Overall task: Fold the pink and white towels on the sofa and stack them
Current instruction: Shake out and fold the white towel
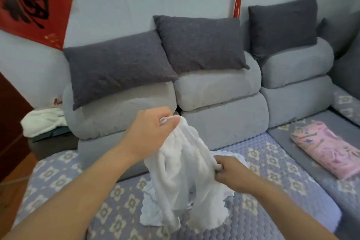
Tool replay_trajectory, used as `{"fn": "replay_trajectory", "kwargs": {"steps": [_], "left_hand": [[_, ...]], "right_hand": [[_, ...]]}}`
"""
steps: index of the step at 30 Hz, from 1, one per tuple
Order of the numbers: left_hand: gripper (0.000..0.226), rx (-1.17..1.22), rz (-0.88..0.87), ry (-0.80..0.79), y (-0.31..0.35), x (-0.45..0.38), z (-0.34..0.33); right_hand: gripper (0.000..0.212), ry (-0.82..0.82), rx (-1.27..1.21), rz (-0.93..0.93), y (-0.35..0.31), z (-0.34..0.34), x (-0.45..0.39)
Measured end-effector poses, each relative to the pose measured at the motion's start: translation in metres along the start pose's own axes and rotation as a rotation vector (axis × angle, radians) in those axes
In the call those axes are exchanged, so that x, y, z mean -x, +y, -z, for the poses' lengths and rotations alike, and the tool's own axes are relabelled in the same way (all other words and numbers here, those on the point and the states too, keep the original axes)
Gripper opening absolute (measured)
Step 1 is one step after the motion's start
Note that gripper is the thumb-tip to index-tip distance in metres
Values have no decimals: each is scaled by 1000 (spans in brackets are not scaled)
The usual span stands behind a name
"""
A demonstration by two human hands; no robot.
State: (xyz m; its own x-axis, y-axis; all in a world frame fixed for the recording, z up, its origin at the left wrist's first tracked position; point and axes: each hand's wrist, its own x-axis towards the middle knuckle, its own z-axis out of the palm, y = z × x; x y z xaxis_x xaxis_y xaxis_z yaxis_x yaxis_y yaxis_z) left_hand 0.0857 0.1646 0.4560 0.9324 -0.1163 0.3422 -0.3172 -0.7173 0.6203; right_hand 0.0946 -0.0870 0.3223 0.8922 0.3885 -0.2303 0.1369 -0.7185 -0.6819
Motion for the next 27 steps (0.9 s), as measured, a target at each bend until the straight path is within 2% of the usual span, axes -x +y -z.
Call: {"fn": "replay_trajectory", "kwargs": {"steps": [2,5,8,10,12,14,18,23,25,27], "left_hand": [[47,-33,31,107,-4,-7,10],[43,-72,119,248,-9,-20,21],[43,-85,160,240,-2,-28,19],[44,-87,147,180,12,-32,10],[44,-99,130,142,32,-37,-2],[45,-123,107,131,54,-44,-12],[43,-193,79,135,96,-52,-26],[42,-254,153,219,135,-63,-47],[42,-236,203,268,137,-67,-53],[41,-228,257,307,141,-70,-64]], "right_hand": [[7,48,65,-45,28,1,-3],[24,117,48,-117,57,10,0],[28,251,-82,-140,70,16,5],[23,187,-200,-114,66,18,7],[17,57,-253,-24,55,21,7],[16,17,-271,115,43,31,3],[31,128,-372,363,17,69,-6],[13,339,-156,566,20,84,10],[5,409,-161,643,29,76,26],[11,367,-244,687,46,71,43]]}}
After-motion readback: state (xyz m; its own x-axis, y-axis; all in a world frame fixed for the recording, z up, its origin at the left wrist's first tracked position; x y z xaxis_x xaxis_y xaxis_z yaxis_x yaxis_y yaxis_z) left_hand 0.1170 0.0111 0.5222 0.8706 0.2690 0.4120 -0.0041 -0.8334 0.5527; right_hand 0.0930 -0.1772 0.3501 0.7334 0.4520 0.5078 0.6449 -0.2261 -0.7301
